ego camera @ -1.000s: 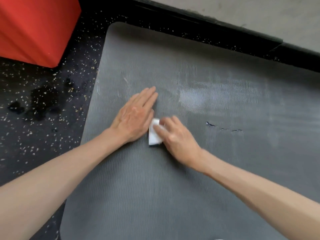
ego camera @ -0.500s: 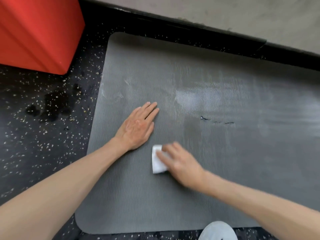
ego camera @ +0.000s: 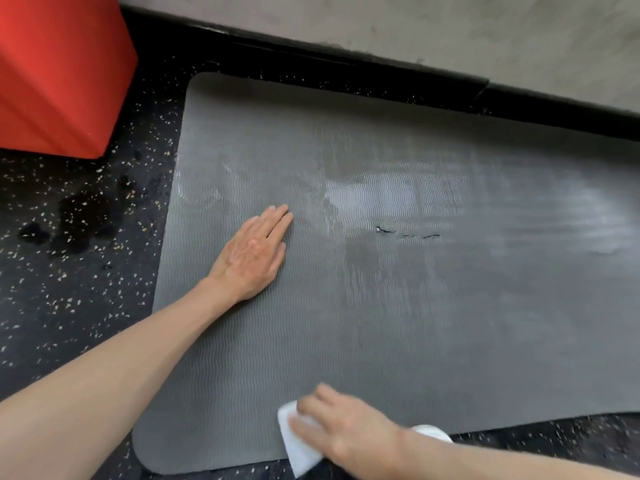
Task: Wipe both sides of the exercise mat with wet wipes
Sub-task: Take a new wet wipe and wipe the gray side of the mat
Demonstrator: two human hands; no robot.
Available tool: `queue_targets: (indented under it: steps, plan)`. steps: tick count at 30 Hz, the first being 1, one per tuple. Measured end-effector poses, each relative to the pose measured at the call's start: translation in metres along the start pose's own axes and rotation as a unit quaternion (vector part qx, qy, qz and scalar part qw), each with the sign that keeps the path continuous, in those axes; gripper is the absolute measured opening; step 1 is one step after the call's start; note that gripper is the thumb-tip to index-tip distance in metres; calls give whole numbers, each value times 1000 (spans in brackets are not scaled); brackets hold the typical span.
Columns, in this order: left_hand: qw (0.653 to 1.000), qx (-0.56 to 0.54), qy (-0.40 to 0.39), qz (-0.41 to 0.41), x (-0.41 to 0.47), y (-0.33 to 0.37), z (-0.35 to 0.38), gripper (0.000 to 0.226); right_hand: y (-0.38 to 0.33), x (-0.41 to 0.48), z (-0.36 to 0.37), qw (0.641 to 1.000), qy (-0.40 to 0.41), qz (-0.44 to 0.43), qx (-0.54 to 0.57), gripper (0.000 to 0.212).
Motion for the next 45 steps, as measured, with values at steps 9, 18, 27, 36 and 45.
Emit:
queue_targets:
  steps: [9,18,27,36,45]
  plan:
    - [998,-37,30,-49,22,7,5,55,22,12,-21,1000,23,-18,2,16]
    - [995,-49,44,-79,47,6,12,52,48,28,-23,998,6,51,-28,26]
    - [996,-6,39,-78,36,16,22,52,39,18,-17,996,-8,-87,-13,17]
    - [996,3,60,-60,39,20,20,51,33,2,-20,997,77,5,26,13]
    - [997,12,45,-55,35,22,19,48,110,41,-49,977,158,134,-50,28]
Point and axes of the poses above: each hand's wrist, its own x-axis towards the middle knuckle, its own z-axis out of the palm, y = z × x, the point moved 9 cm from there along x, towards the middle knuckle, and after that the axes turned 13 degrees about y, right-handed, at the moved point
